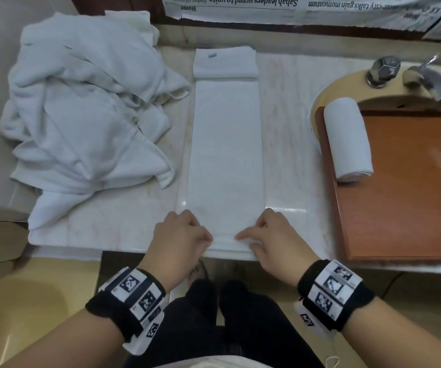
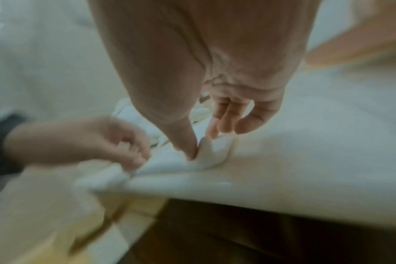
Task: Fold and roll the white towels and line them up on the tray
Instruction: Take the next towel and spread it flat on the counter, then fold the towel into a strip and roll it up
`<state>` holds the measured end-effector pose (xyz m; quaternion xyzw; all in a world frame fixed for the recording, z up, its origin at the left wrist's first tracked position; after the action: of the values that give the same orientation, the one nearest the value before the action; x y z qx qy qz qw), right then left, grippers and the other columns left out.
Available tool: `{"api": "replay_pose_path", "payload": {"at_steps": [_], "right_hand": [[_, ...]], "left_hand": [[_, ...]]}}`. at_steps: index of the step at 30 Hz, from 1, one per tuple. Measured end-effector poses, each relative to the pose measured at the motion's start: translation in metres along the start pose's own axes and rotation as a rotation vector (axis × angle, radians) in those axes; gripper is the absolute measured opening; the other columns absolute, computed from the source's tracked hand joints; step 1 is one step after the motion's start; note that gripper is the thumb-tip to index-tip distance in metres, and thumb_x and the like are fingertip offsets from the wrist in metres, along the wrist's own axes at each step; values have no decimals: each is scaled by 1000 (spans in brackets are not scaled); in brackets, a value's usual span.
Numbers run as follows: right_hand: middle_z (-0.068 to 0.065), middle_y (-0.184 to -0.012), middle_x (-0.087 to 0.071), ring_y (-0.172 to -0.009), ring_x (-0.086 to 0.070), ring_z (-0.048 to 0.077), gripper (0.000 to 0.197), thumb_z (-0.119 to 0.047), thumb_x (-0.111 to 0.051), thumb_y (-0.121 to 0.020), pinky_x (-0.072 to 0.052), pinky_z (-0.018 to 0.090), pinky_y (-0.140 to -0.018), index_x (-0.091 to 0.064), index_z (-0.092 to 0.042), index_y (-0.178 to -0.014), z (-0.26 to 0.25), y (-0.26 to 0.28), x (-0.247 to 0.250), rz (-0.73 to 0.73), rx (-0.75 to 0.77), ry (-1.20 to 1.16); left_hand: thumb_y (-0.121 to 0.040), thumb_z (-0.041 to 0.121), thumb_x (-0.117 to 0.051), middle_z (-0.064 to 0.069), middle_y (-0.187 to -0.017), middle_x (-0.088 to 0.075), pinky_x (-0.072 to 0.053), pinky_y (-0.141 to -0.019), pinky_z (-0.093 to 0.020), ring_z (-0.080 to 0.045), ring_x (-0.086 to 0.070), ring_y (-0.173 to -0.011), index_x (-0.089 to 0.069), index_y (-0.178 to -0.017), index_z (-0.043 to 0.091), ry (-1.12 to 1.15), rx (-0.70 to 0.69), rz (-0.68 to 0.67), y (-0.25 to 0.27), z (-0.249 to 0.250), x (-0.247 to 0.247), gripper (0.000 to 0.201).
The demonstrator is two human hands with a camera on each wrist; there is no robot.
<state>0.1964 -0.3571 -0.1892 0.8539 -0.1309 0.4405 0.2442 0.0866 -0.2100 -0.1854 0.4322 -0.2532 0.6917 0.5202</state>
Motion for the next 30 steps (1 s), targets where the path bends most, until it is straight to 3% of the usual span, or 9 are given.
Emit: {"api": "replay_pose_path", "payload": {"at_steps": [3, 8, 12, 16, 18, 21, 24, 27, 30], "right_hand": [[0, -102, -51, -91, -47, 22, 21, -34, -52, -92, -43, 38, -69, -69, -25, -102, -28, 5, -6, 27, 230, 329], [-1, -87, -57, -83, -51, 23, 27, -32, -50, -94, -45, 38, -64, -71, -17, -87, -33, -6, -7, 42, 374, 301], [-13, -97, -56, -91, -53, 10, 25, -36, -51, -100, -49, 30, -85, -67, -26, -116, -10, -24, -2, -153, 210, 34], [-9, -106, -51, -82, -56, 13, 20, -31, -56, -100, -50, 29, -77, -67, -27, -116, -4, -28, 2, -91, 198, -29], [-3, -106, -50, -82, -53, 17, 20, -32, -56, -97, -49, 33, -69, -69, -20, -108, -8, -28, 5, -21, 233, 84], [0, -94, -54, -84, -49, 23, 12, -29, -65, -89, -43, 35, -64, -68, -17, -89, -27, -26, 6, 78, 383, 313], [-2, -79, -55, -79, -48, 23, 13, -22, -59, -88, -45, 36, -62, -68, -15, -81, -34, -29, 6, 84, 440, 338], [-2, -84, -60, -83, -53, 22, 26, -26, -51, -92, -50, 34, -72, -76, -18, -94, -24, -38, 7, -28, 365, 237], [-4, -101, -63, -95, -54, 14, 25, -28, -54, -100, -43, 28, -85, -69, -24, -120, -9, -50, 15, -151, 226, 49]], "left_hand": [[-86, 33, -76, 7, -101, -61, -43, -69, -38, -22, -52, -87, -75, -94, 29, -223, -217, 14, 14, 29, -10, 9], [-100, 40, -55, 5, -103, -63, -42, -74, -37, -23, -52, -92, -73, -100, 24, -207, -266, 91, 12, 23, -7, 24], [-104, 39, -46, 7, -86, -64, -48, -69, -36, -19, -55, -77, -74, -94, 23, -163, -255, -49, -7, 17, -10, 34], [-105, 47, -44, 6, -90, -67, -47, -75, -34, -18, -62, -85, -72, -96, 25, -209, -125, -225, -31, 13, -11, 37], [-99, 42, -59, 3, -86, -65, -44, -67, -37, -24, -59, -81, -68, -92, 22, -187, -74, -130, -38, 14, -1, 23], [-88, 30, -75, 1, -79, -56, -32, -56, -35, -27, -50, -72, -65, -73, 19, -340, -147, 20, -27, 30, 1, 21], [-95, 41, -62, 2, -87, -55, -35, -62, -36, -24, -47, -77, -67, -80, 21, -349, -174, 52, -13, 31, -5, 25], [-97, 46, -53, 3, -97, -55, -37, -67, -35, -22, -47, -84, -70, -92, 25, -310, -212, 59, -13, 23, 1, 28], [-100, 48, -47, 5, -96, -57, -45, -68, -37, -22, -49, -85, -75, -94, 26, -229, -221, -42, -30, 13, 3, 36]]}}
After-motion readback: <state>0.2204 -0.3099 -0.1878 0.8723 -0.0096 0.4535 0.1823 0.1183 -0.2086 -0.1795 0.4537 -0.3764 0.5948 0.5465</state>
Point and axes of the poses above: each hand's wrist, its own y-axis away from the middle knuckle, its own x-axis out of the back of the hand, z = x × y, the point moved 10 cm from there along -y, towards the middle knuckle
